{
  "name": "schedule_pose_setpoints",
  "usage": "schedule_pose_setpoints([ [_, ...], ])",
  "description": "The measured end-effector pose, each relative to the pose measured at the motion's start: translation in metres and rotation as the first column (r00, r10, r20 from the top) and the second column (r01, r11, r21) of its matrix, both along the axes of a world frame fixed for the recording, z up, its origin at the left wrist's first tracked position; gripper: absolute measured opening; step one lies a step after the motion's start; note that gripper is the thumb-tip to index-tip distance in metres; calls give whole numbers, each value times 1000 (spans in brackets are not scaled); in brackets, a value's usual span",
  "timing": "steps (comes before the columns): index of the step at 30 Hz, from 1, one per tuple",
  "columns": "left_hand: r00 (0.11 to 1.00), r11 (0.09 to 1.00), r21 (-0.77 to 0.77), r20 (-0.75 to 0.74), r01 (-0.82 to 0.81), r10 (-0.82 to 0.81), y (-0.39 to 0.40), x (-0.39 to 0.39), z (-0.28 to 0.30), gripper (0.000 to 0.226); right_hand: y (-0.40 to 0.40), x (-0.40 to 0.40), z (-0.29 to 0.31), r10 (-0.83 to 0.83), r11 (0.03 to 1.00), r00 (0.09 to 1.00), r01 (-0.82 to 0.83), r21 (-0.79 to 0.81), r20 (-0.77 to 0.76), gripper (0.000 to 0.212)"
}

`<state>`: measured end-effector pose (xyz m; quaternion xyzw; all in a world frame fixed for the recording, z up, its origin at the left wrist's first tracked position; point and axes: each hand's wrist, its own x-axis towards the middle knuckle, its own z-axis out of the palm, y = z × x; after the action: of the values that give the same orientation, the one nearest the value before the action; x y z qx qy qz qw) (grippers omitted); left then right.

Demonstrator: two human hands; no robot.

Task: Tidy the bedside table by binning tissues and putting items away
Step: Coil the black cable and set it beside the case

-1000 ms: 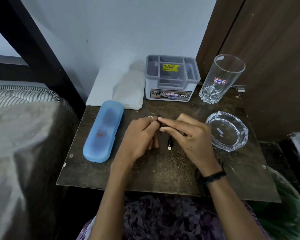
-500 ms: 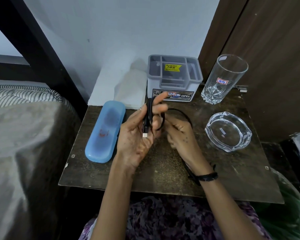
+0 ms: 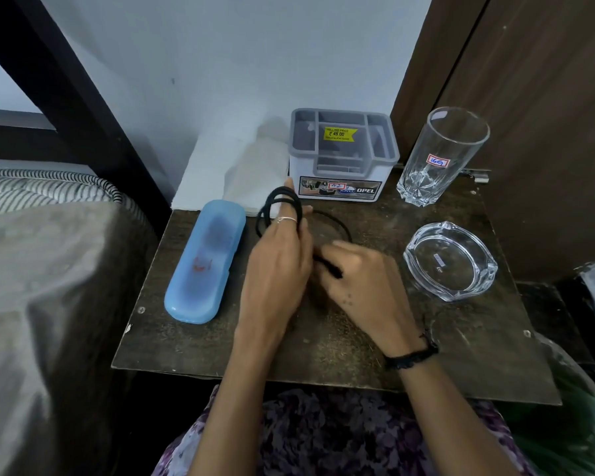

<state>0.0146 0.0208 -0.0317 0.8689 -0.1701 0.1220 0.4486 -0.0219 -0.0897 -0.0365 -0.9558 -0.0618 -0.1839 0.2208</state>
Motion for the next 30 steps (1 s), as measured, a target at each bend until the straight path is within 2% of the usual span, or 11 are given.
schedule_pose_setpoints([
  [4,999,999,26,-20,-32,32,7,5,3,39,-2,-2,-3,-159,979,975,176,-99,158,15],
  [7,998,1000,16,-60,-26,27,6,5,8,25,6,-2,-8,-239,951,907,291,-105,347,12],
  [10,984,997,72,-176,-3,16,14,8,4,23,6,2,-7,-337,920,797,392,-4,501,15],
  [12,931,991,100,-363,88,-46,24,12,-1,31,-3,4,-5,-383,909,768,412,61,514,20],
  [14,816,983,-69,-550,172,-181,29,12,-4,34,-11,5,-6,-386,915,801,395,80,457,25],
  [16,711,941,-277,-621,195,-330,30,11,1,35,-13,5,-9,-361,932,864,338,126,350,30],
  [19,534,798,-485,-595,358,-601,27,12,12,48,-9,8,-9,-333,934,911,285,213,242,34],
  [22,406,665,-618,-527,419,-747,25,6,14,60,-9,10,-11,-327,928,930,281,246,170,41],
  [25,312,498,-764,-396,410,-864,23,0,11,46,-7,9,-10,-247,930,965,212,299,85,51],
  [27,301,418,-829,-318,373,-899,21,0,10,36,-6,9,-8,-213,918,975,177,355,65,52],
  [30,421,383,-877,-242,291,-874,18,1,11,35,-6,8,-7,-178,903,982,134,409,70,56],
])
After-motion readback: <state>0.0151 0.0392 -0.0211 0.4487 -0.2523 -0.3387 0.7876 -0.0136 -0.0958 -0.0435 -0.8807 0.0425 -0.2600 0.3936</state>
